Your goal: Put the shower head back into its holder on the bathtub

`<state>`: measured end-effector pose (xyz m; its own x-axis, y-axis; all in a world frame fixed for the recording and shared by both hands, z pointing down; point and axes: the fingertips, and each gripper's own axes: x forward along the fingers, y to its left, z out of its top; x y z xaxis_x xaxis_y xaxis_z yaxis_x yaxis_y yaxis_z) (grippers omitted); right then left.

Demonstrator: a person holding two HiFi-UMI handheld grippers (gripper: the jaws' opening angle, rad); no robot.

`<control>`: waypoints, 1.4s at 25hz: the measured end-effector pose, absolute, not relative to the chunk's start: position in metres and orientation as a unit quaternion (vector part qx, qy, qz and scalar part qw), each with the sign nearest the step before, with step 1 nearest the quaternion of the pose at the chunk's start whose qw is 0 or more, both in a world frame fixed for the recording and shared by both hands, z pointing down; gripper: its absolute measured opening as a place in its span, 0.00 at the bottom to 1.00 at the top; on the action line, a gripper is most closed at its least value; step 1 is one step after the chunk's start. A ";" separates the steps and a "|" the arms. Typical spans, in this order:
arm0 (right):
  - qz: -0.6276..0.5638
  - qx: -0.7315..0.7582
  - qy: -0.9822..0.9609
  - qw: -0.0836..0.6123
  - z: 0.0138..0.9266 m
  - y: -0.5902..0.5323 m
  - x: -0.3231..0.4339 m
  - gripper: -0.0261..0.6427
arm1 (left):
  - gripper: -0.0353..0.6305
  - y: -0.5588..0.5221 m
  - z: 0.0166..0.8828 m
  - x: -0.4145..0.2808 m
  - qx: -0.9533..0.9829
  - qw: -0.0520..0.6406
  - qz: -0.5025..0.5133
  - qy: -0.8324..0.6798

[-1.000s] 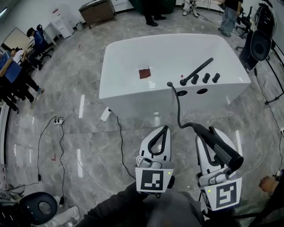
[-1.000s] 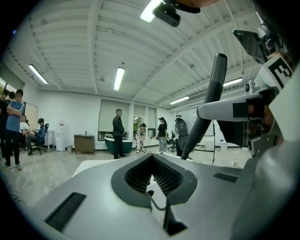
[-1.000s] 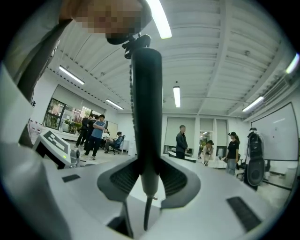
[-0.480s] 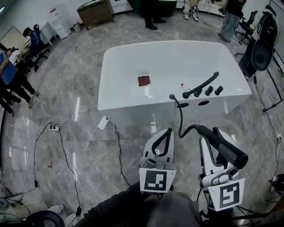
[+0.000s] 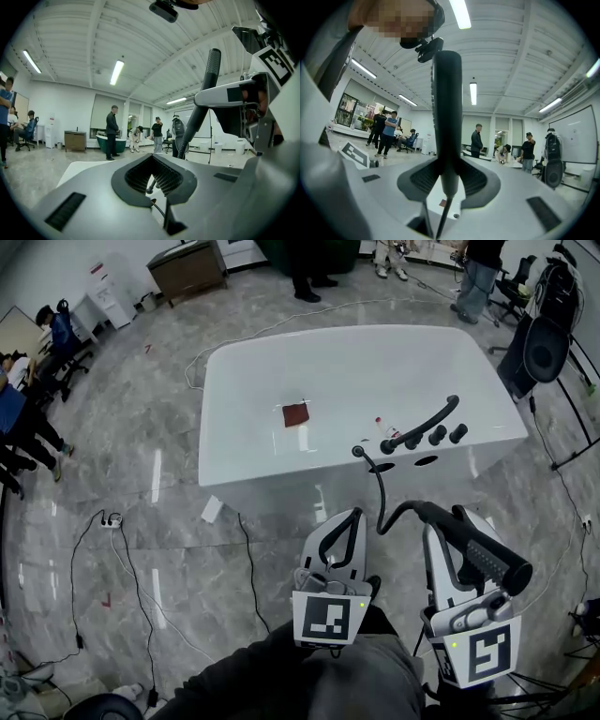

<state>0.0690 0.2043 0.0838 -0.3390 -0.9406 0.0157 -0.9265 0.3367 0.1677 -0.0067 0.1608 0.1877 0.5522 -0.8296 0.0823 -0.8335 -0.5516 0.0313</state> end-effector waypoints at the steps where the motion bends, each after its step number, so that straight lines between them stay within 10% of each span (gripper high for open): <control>1: -0.063 0.572 -0.816 0.053 0.085 0.203 0.071 0.25 | 0.06 0.159 0.189 -0.005 0.880 0.034 0.030 -0.473; 35: -0.023 0.494 -0.867 0.052 0.113 0.049 0.129 0.25 | 0.06 0.018 0.212 0.037 0.831 0.049 0.074 -0.549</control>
<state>0.1289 0.0490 0.1134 -0.5061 -0.8599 0.0666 -0.8552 0.5103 0.0910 0.0372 0.0185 0.2124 0.3874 -0.9049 0.1761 -0.9194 -0.3934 0.0006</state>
